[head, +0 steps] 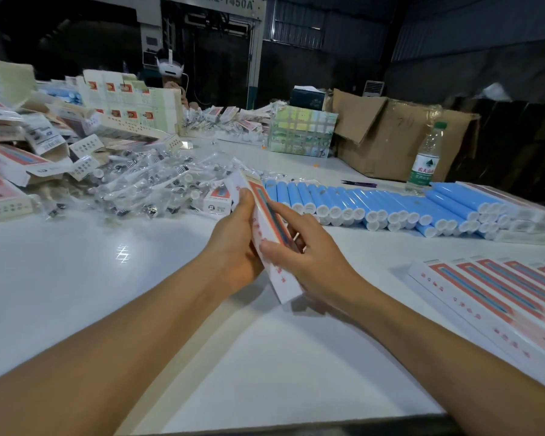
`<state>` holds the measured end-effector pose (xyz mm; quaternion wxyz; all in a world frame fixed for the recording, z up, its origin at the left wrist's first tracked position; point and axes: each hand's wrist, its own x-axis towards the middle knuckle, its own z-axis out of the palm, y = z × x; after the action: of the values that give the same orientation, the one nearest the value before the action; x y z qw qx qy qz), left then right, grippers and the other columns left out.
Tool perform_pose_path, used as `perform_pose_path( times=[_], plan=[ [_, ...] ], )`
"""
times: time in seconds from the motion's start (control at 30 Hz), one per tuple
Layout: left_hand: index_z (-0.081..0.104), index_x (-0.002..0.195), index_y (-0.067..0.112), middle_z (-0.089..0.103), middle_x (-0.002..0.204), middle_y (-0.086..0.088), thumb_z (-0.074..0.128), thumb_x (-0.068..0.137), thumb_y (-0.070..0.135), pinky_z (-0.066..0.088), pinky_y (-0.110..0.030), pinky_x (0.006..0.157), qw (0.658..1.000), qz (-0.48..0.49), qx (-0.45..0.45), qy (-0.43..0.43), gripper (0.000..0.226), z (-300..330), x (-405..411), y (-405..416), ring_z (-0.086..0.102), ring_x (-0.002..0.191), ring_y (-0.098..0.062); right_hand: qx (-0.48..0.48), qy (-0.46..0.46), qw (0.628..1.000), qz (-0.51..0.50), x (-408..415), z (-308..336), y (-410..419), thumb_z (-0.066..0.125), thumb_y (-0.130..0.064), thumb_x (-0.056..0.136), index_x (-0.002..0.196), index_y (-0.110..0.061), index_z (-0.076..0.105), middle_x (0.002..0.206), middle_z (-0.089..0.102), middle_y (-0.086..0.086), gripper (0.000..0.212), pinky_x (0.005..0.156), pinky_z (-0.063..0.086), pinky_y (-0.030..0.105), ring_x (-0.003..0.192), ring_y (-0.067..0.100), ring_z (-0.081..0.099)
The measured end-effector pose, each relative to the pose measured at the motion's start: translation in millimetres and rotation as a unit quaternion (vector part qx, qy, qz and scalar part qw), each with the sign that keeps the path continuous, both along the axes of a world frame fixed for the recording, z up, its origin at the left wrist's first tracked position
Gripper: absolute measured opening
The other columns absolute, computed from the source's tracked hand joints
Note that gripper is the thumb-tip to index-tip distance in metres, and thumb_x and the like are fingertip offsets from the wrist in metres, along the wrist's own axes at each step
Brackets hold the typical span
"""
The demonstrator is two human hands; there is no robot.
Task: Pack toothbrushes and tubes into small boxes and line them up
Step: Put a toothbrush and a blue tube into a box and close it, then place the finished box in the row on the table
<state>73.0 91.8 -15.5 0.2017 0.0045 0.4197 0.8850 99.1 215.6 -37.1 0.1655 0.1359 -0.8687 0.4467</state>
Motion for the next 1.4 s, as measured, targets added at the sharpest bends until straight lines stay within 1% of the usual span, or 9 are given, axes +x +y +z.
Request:
perform_pose_path(
  times=[0.27, 0.4, 0.5, 0.6, 0.77, 1.0, 1.1, 1.2, 1.4],
  plan=[
    [0.062, 0.109, 0.018, 0.070, 0.089, -0.007, 0.040, 0.095, 0.054, 0.054, -0.040, 0.084, 0.976, 0.097, -0.177, 0.086, 0.045, -17.9, -15.7, -12.4, 0.068, 0.087, -0.024, 0.112, -0.070, 0.989, -0.064, 5.5, 18.1, 10.3, 0.065, -0.042, 0.084, 0.143, -0.041, 0.033, 0.104, 0.038, -0.007, 0.067, 0.059, 0.045, 0.011, 0.094, 0.010, 0.051],
    [0.062, 0.103, 0.019, 0.066, 0.094, -0.006, 0.044, 0.093, 0.054, 0.053, -0.032, 0.065, 0.965, 0.092, -0.221, 0.112, 0.041, -22.4, -22.2, -14.9, 0.062, 0.082, -0.021, 0.263, -0.079, 0.954, -0.119, 25.3, 39.9, 36.8, 0.060, -0.052, 0.082, 0.143, -0.044, 0.032, 0.103, 0.036, -0.004, 0.067, 0.069, 0.051, 0.026, 0.088, 0.015, 0.054],
    [0.058, 0.108, 0.016, 0.063, 0.093, -0.004, 0.041, 0.093, 0.053, 0.047, -0.032, 0.066, 0.958, 0.060, -0.240, 0.143, 0.043, -26.9, -26.4, -12.3, 0.058, 0.078, -0.019, 0.363, -0.098, 0.917, -0.133, 57.1, 41.7, 69.7, 0.054, -0.056, 0.083, 0.143, -0.045, 0.029, 0.094, 0.034, -0.007, 0.066, 0.058, 0.043, 0.023, 0.079, 0.010, 0.050],
    [0.056, 0.103, 0.017, 0.060, 0.088, -0.003, 0.035, 0.095, 0.054, 0.040, -0.032, 0.065, 0.955, 0.026, -0.266, 0.130, 0.044, -27.1, -38.5, -7.8, 0.054, 0.074, -0.018, 0.433, -0.127, 0.871, -0.192, 94.2, 29.0, 112.7, 0.052, -0.054, 0.084, 0.142, -0.041, 0.032, 0.099, 0.036, -0.005, 0.062, 0.067, 0.040, 0.030, 0.092, 0.016, 0.048],
    [0.056, 0.101, 0.020, 0.059, 0.086, -0.004, 0.033, 0.098, 0.051, 0.039, -0.035, 0.063, 0.951, -0.019, -0.295, 0.088, 0.040, -31.5, -60.1, -2.2, 0.052, 0.072, -0.021, 0.374, -0.149, 0.866, -0.295, 132.3, 16.5, 166.7, 0.054, -0.053, 0.083, 0.137, -0.043, 0.040, 0.100, 0.032, -0.007, 0.057, 0.071, 0.034, 0.027, 0.091, 0.011, 0.036],
    [0.068, 0.087, 0.019, 0.070, 0.075, -0.001, 0.057, 0.091, 0.032, 0.043, -0.031, 0.059, 0.918, 0.055, -0.331, 0.209, 0.018, -33.7, -32.3, 3.0, 0.061, 0.066, -0.017, 0.425, -0.134, 0.847, -0.291, 132.4, 35.2, 164.7, 0.051, -0.054, 0.086, 0.133, -0.035, 0.047, 0.104, 0.036, -0.007, 0.051, 0.076, 0.037, 0.029, 0.094, 0.010, 0.039],
    [0.071, 0.074, 0.022, 0.069, 0.066, 0.003, 0.062, 0.087, 0.023, 0.046, -0.032, 0.062, 0.860, 0.091, -0.405, 0.299, 0.015, -30.8, -13.7, 7.5, 0.060, 0.058, -0.016, 0.346, -0.019, 0.895, -0.281, 108.3, 52.2, 132.3, 0.052, -0.047, 0.086, 0.116, -0.033, 0.060, 0.089, 0.042, -0.016, 0.033, 0.070, 0.036, 0.028, 0.076, 0.002, 0.044],
    [0.070, 0.069, 0.018, 0.065, 0.059, 0.001, 0.059, 0.087, 0.017, 0.045, -0.028, 0.058, 0.847, 0.090, -0.435, 0.292, 0.021, -32.1, -12.0, 8.6, 0.055, 0.052, -0.017, 0.272, 0.059, 0.934, -0.223, 64.2, 48.9, 82.0, 0.053, -0.032, 0.088, 0.094, -0.027, 0.069, 0.084, 0.058, -0.010, 0.018, 0.071, 0.044, 0.032, 0.072, 0.008, 0.050],
    [0.067, 0.063, 0.022, 0.058, 0.052, 0.008, 0.056, 0.087, 0.017, 0.040, -0.020, 0.053, 0.841, 0.090, -0.443, 0.296, 0.027, -36.4, -17.4, 5.6, 0.051, 0.052, -0.005, 0.296, 0.024, 0.933, -0.202, -19.1, 11.3, 22.7, 0.047, -0.021, 0.090, 0.069, -0.022, 0.056, 0.077, 0.060, -0.002, 0.023, 0.061, 0.041, 0.032, 0.076, 0.021, 0.054]
  ],
)
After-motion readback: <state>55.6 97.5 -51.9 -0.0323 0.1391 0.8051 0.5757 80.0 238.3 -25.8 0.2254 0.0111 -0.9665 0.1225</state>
